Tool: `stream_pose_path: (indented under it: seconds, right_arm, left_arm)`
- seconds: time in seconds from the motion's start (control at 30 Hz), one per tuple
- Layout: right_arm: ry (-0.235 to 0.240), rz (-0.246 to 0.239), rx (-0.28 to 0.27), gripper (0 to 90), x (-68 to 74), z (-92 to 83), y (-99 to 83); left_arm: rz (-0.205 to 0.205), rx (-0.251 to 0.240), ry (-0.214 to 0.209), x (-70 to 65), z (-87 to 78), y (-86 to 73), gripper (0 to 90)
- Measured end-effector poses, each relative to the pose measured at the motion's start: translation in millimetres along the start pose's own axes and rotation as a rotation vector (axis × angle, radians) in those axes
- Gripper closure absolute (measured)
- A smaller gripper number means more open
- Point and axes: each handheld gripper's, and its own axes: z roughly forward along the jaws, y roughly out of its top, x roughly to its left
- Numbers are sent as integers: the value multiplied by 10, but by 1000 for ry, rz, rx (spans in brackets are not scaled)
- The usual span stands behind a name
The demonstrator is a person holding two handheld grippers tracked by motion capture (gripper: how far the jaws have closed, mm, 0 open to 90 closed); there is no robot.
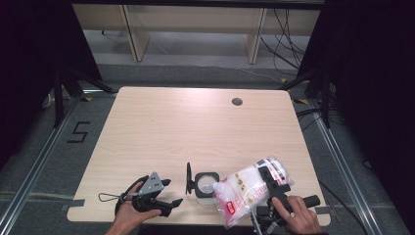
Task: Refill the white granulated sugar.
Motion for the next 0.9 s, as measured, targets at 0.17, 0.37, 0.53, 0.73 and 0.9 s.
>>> stream_pose_path:
  seconds: [0.17, 0.37, 0.53, 0.73, 0.9]
  right_arm:
    - [-2, -37, -9, 408, -20, 9, 3]
    - [33, -43, 59, 408, -50, -39, 18]
    - [19, -35, 49, 408, -61, -32, -6]
    - [26, -29, 65, 408, -64, -42, -13]
    - [22, -34, 52, 408, -57, -41, -6]
  left_arm:
    - [2, 1, 1, 1, 1, 0, 213]
    - [-1, 3, 3, -3, -2, 0, 213]
    - [22, 1, -3, 12, 0, 4, 213]
    - [10, 5, 4, 4, -3, 1, 213]
    - [8, 9, 7, 4, -4, 1, 213]
